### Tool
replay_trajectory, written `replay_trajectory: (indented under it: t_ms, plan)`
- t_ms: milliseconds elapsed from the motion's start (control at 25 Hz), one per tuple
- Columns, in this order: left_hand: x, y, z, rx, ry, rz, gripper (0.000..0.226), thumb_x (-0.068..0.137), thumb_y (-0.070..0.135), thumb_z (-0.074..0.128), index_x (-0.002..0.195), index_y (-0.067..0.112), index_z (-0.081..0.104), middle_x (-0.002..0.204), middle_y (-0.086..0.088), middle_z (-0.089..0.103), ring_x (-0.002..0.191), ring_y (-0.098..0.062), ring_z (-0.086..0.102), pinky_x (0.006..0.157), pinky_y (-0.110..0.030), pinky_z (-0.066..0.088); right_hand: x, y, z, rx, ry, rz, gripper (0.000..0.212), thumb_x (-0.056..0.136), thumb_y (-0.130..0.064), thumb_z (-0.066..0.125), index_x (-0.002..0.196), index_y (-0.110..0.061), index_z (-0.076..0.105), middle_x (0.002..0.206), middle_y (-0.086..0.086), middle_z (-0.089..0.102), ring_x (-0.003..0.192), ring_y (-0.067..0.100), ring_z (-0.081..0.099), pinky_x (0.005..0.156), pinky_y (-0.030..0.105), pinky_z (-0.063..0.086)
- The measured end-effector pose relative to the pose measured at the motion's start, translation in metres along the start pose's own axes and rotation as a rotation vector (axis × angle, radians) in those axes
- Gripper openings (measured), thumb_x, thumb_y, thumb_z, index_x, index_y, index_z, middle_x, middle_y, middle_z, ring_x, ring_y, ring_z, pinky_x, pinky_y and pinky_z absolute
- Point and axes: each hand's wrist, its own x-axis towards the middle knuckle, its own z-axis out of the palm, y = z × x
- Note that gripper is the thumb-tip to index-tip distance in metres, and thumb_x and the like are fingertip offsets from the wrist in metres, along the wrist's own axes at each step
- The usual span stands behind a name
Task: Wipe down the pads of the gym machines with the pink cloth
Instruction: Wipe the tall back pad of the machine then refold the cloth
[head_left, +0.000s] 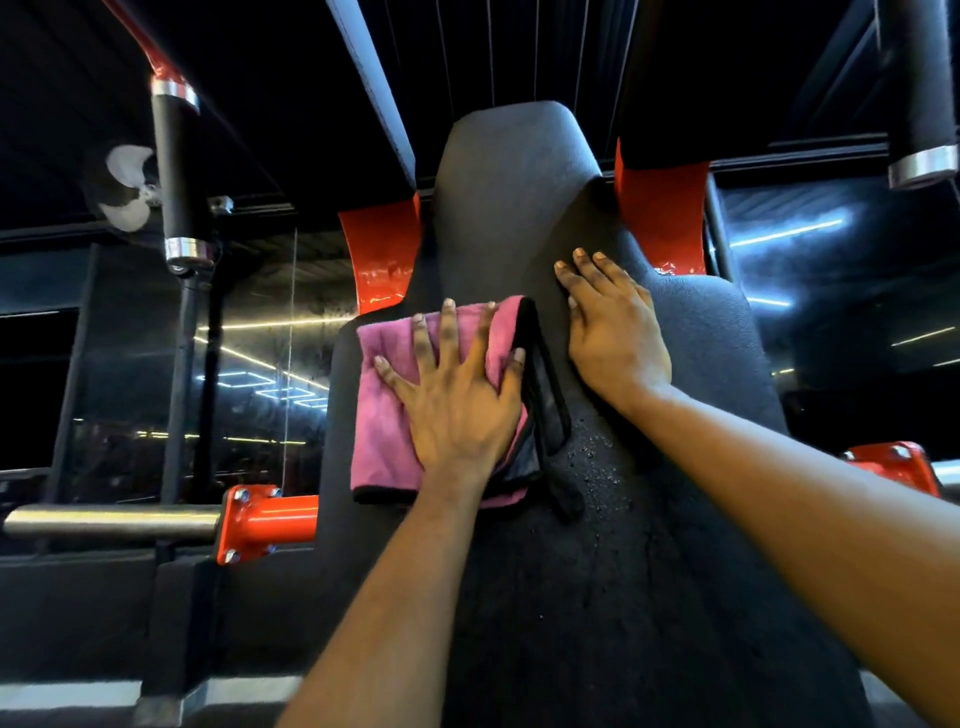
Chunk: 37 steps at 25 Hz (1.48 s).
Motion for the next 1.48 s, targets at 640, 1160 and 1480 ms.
replay_trajectory:
  t_ms: [640, 1160, 1480]
  plan:
    - [-0.01, -0.03, -0.087, 0.014, 0.091, 0.047, 0.046, 0.093, 0.052, 0.035, 0.13, 0.026, 0.042, 0.118, -0.011, 0.047, 0.108, -0.032, 0.043, 0.084, -0.051, 0.037, 0.002, -0.101, -0.074, 0.887, -0.634, 0.395, 0.013, 0.096, -0.034, 0.068, 0.1, -0.023, 0.063, 0.072, -0.01, 0.06, 0.059, 0.002, 0.051, 0.053, 0.02, 0.041]
    - [-0.015, -0.107, -0.102, -0.626, -0.559, 0.022, 0.04, 0.082, 0.067, 0.039, 0.106, 0.042, 0.059, 0.109, 0.005, 0.064, 0.113, -0.021, 0.053, 0.108, -0.053, 0.031, 0.004, -0.118, -0.063, 0.901, -0.472, 0.411, 0.026, 0.092, 0.004, 0.058, 0.083, -0.02, 0.055, 0.065, 0.002, 0.057, 0.061, 0.014, 0.048, 0.057, 0.03, 0.037]
    - [0.046, -0.102, -0.145, -0.223, -0.466, 0.132, 0.04, 0.082, 0.05, 0.075, 0.078, 0.015, 0.056, 0.075, -0.006, 0.061, 0.074, -0.027, 0.059, 0.057, -0.033, 0.037, 0.003, -0.086, -0.086, 0.67, -0.678, 0.612, 0.021, 0.09, -0.002, 0.045, 0.076, -0.017, 0.052, 0.064, 0.004, 0.043, 0.052, 0.016, 0.039, 0.044, 0.023, 0.036]
